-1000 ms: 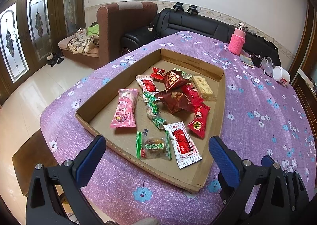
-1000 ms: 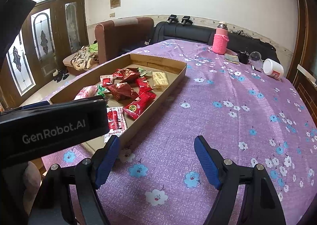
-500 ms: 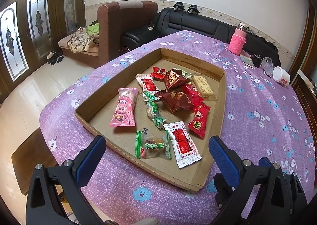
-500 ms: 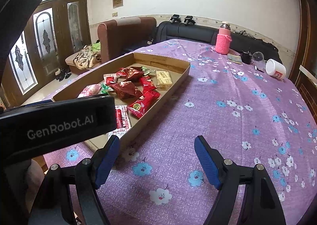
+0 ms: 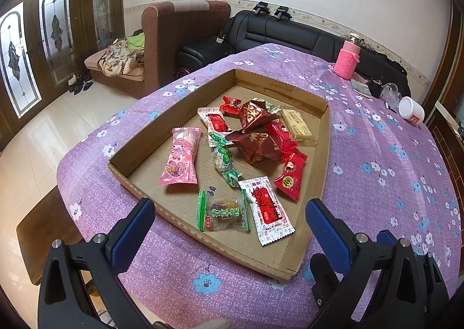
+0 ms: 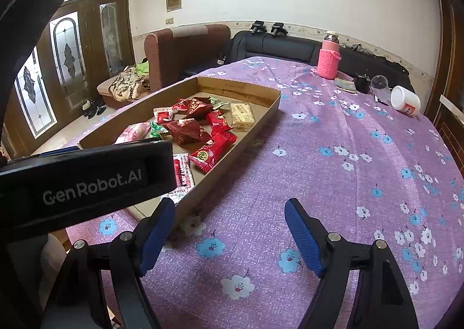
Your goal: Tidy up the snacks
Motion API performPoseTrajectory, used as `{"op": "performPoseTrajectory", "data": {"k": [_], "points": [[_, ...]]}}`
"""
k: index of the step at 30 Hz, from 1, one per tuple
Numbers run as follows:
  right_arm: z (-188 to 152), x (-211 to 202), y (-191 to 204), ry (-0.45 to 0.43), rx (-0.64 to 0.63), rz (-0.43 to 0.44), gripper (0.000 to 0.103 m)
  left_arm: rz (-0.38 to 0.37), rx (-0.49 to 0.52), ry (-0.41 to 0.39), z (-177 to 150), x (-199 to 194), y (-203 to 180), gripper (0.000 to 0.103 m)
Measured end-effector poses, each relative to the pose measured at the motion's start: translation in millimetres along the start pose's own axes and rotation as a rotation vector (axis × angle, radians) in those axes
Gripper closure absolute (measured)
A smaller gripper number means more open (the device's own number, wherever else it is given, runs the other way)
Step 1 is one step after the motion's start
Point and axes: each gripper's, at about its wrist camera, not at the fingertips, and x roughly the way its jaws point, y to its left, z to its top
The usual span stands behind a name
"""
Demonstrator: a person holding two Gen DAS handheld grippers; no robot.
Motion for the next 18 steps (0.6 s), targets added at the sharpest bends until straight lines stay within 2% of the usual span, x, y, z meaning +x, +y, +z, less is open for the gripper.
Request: {"op": "performPoseTrajectory", "data": {"k": [18], "points": [[-0.1,-2.5,-4.5,-0.005,0.013,0.013,0.021,0.001,0.015,0.001,-0.4,0.1,-7.9,0.0]]}}
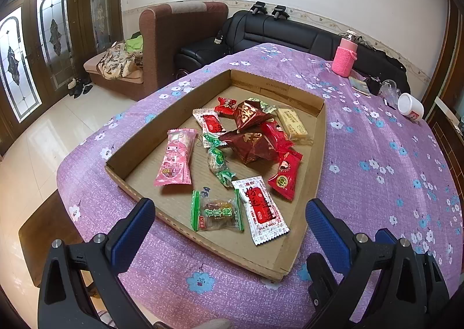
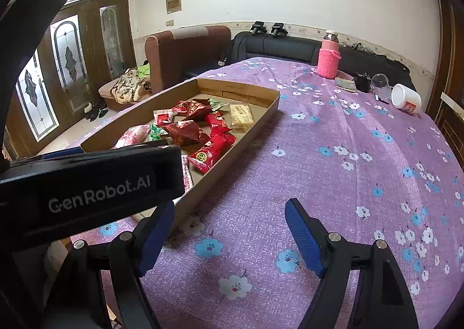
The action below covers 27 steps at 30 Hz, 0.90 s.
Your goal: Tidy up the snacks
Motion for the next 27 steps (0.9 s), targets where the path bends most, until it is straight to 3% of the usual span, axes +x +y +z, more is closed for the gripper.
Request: {"op": "performPoseTrajectory", "data": {"k": [22,27], "points": [[0.4,0.7,-0.7,0.002,0.005,0.002,0.02,-0.005,-0.004,0.004,-1.7,0.6,0.4,0.0],[1.8,-1.9,-1.6,-0.018,0.007,0.002,0.021,0.011,0.008,-0.031,0.2,-4.4,-0.2,0.0]]}}
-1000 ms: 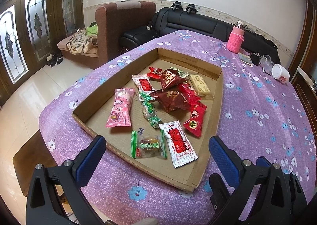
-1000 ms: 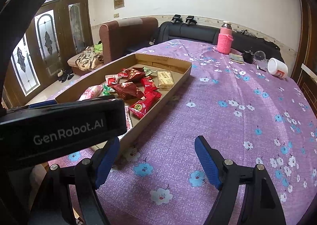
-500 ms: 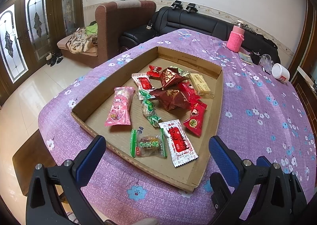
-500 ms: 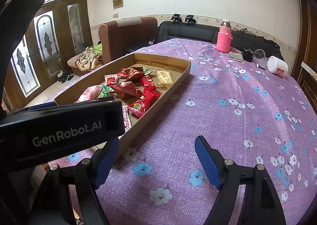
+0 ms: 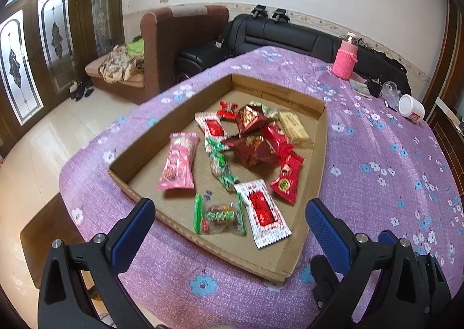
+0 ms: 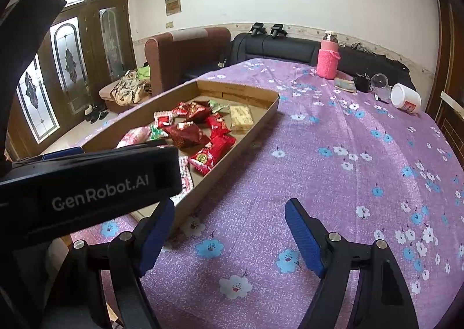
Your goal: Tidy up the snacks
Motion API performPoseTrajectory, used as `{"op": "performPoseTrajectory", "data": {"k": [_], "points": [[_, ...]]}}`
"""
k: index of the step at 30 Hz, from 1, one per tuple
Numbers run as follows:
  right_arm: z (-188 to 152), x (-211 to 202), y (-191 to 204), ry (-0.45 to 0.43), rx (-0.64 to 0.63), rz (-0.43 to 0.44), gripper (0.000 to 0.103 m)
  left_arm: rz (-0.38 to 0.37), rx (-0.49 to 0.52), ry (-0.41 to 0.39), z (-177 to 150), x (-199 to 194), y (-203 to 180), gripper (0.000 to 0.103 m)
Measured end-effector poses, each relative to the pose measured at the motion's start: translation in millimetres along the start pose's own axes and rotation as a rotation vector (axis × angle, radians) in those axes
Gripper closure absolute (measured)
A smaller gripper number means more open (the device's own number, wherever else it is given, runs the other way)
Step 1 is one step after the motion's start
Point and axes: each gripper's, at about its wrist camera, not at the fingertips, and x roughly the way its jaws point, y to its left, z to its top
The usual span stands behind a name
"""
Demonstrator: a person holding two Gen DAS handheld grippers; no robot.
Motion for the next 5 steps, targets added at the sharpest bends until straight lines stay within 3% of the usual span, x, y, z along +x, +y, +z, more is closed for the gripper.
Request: {"op": "performPoseTrajectory", "data": {"k": [5], "points": [[7.4,-14.0,-19.2,-0.039,0.049,-0.009,0.021,-0.014,0.025,-0.052,11.3,-14.6,-8.0,0.0]]}}
